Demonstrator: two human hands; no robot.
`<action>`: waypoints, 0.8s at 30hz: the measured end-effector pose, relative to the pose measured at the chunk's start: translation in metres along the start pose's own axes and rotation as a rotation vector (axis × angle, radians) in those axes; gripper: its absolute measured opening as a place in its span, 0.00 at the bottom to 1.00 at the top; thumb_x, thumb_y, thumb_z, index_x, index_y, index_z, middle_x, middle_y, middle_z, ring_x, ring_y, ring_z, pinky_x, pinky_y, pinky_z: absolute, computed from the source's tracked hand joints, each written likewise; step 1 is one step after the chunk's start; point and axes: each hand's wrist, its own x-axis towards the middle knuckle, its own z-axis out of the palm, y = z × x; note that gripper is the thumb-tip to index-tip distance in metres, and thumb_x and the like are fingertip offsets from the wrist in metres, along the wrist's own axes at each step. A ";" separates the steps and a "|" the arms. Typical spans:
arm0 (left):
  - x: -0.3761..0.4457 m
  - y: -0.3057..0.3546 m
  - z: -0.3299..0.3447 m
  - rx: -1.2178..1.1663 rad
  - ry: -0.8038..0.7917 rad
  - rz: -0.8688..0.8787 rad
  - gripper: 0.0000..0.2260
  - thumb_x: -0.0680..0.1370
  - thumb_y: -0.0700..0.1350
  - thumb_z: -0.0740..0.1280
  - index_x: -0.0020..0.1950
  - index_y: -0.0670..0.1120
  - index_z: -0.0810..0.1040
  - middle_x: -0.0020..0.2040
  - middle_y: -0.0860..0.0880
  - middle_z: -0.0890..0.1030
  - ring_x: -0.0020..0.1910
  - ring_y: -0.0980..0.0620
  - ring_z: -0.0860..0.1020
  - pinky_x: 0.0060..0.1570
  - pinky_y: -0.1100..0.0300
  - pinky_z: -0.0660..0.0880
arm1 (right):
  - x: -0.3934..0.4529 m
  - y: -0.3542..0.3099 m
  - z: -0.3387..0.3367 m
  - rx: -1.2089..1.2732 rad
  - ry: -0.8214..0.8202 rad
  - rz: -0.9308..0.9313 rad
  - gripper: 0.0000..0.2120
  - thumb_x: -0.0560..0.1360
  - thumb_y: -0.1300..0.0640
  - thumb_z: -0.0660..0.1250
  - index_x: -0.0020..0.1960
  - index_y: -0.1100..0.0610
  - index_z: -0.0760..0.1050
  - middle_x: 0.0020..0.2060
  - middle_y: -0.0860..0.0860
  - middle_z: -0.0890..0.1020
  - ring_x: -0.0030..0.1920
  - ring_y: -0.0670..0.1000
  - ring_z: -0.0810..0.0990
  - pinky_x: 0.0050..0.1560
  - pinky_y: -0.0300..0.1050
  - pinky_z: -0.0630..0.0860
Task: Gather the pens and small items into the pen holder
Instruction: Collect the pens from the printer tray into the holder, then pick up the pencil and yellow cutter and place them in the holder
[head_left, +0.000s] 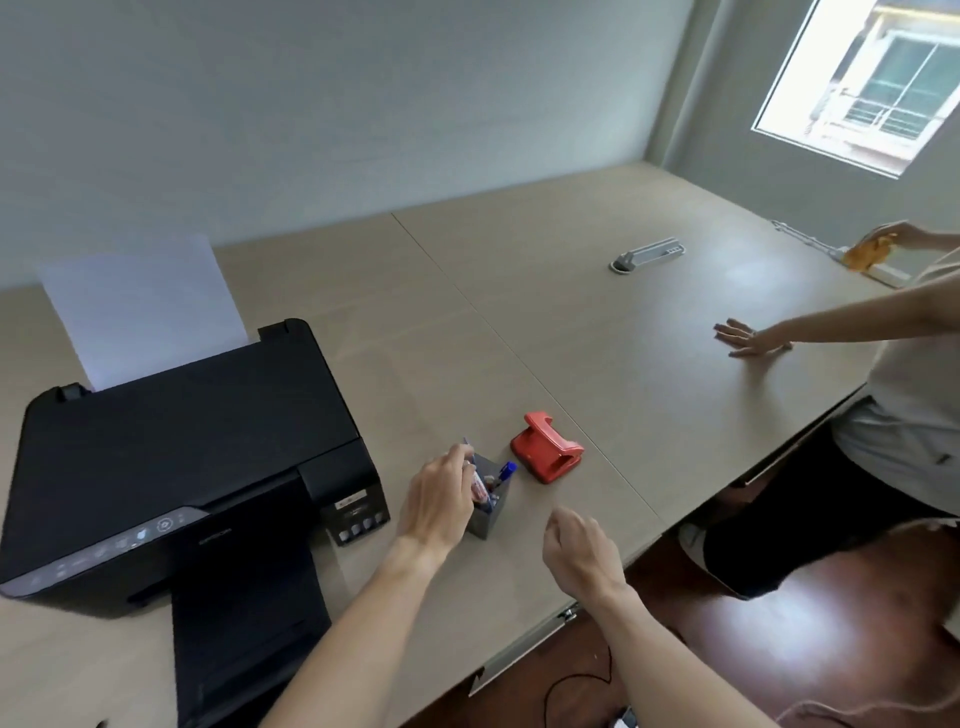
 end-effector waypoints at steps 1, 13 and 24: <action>0.000 0.000 0.003 0.006 -0.016 -0.007 0.13 0.83 0.42 0.58 0.65 0.43 0.75 0.54 0.41 0.84 0.53 0.40 0.80 0.52 0.48 0.76 | 0.000 0.003 -0.001 -0.001 -0.004 0.014 0.08 0.74 0.56 0.54 0.39 0.55 0.70 0.40 0.55 0.81 0.43 0.60 0.78 0.42 0.51 0.74; -0.088 -0.071 -0.014 0.042 -0.105 -0.238 0.10 0.82 0.47 0.54 0.47 0.50 0.74 0.40 0.50 0.82 0.38 0.49 0.80 0.38 0.54 0.76 | -0.002 -0.049 0.043 -0.078 -0.159 -0.257 0.10 0.75 0.55 0.54 0.38 0.56 0.68 0.34 0.55 0.79 0.36 0.59 0.77 0.38 0.55 0.74; -0.242 -0.178 -0.105 0.115 0.349 -0.813 0.09 0.82 0.45 0.58 0.44 0.49 0.73 0.33 0.54 0.76 0.33 0.54 0.74 0.31 0.64 0.67 | -0.056 -0.209 0.158 -0.238 -0.403 -0.857 0.07 0.74 0.56 0.57 0.41 0.53 0.73 0.33 0.50 0.81 0.33 0.54 0.78 0.36 0.52 0.78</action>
